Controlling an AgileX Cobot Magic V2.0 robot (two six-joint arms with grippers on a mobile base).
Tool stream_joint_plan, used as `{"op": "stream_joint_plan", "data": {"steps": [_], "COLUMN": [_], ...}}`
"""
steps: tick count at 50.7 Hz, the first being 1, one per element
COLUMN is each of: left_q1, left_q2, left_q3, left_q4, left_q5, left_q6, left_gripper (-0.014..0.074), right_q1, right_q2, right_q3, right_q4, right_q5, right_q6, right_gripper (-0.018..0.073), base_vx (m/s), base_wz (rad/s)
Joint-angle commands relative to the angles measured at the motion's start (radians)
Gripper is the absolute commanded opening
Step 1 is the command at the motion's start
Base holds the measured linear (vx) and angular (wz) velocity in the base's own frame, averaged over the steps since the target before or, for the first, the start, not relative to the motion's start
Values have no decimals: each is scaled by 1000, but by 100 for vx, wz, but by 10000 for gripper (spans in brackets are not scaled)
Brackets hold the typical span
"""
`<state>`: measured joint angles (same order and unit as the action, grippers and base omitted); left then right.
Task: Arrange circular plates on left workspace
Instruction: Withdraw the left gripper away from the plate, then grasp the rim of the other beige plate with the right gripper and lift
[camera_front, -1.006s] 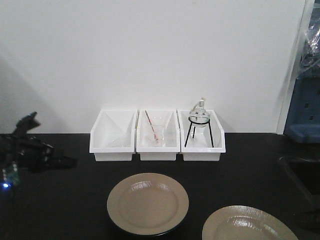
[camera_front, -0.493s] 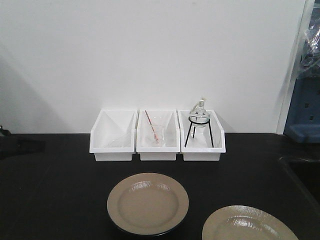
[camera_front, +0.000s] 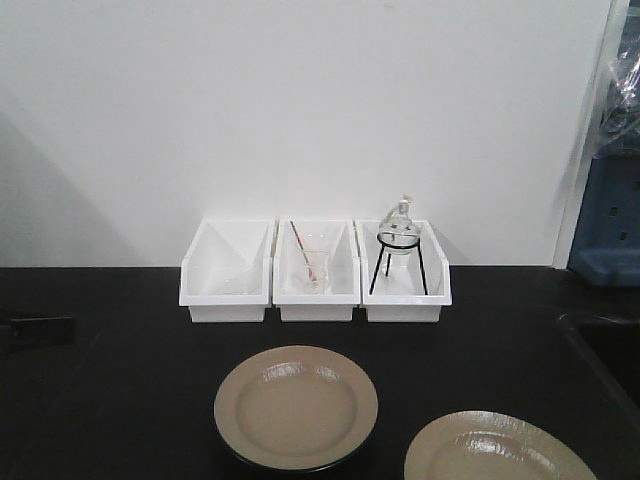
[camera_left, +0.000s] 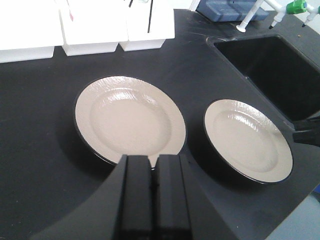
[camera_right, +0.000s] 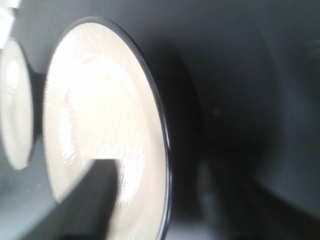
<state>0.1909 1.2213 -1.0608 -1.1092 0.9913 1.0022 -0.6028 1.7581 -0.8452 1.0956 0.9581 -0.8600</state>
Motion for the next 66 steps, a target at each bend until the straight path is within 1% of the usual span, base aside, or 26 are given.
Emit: {"op": "stream_joint_plan", "data": {"steps": [1,4,9,13,16,19,21,25,26,27,34,38,42,45,49,55,61,66], "left_q1": [1,1,1,1,1,1,1,1,1,1,1,1,1,1,1,1,1,1], "left_q2": [-32,-32,-32,-32,-32,-32,-32,-32,-32,-32,-32,-32,-32,-32,-32,-32,-32,-32], "left_q3": [-26,-26,-26,-26,-26,-26,-26,-26,-26,-26,-26,-26,-26,-26,-26,-26,-26,-26], "left_q4": [-72,-72,-72,-71,-70,-70,-69,-60,-55,-52,-51,-50,-51,-50,-50,-50,-50,-45], "left_q5": [-20,-20,-18,-13,-12,-9,-8,-8,-8,-8,-6,-8,-14,-24,-27,-28,-31,-30], "left_q6": [0,0,0,0,0,0,0,0,0,0,0,0,0,0,0,0,0,0], "left_gripper": [-1,-1,-1,-1,-1,-1,-1,-1,-1,-1,-1,-1,-1,-1,-1,-1,-1,-1], "right_q1": [43,73,122,158,181,192,197,195,194,194,193,194,195,206,240,369,514,611], "right_q2": [-26,-13,22,62,86,104,105,96,89,81,4,-62,-118,-156,-164,-137,-70,3], "right_q3": [-22,-22,-22,-22,-22,-22,-22,-22,-22,-22,-22,-22,-22,-26,-52,-124,-215,-298], "right_q4": [53,71,115,147,177,207,217,224,224,224,252,294,378,474,517,555,621,640], "right_q5": [-19,-38,-53,-60,-63,-60,-58,-54,-54,-57,-77,-102,-112,-102,-98,-147,-214,-260], "right_q6": [-5,-5,-6,-6,-10,-10,-10,-10,-10,-8,-9,-9,-9,-10,-14,-17,-16,-16], "right_gripper": [620,642,630,595,551,435,340,102,28,-16,-10,-5,-5,-5,-5,-5,-5,-5], "base_vx": [0,0,0,0,0,0,0,0,0,0,0,0,0,0,0,0,0,0], "base_wz": [0,0,0,0,0,0,0,0,0,0,0,0,0,0,0,0,0,0]}}
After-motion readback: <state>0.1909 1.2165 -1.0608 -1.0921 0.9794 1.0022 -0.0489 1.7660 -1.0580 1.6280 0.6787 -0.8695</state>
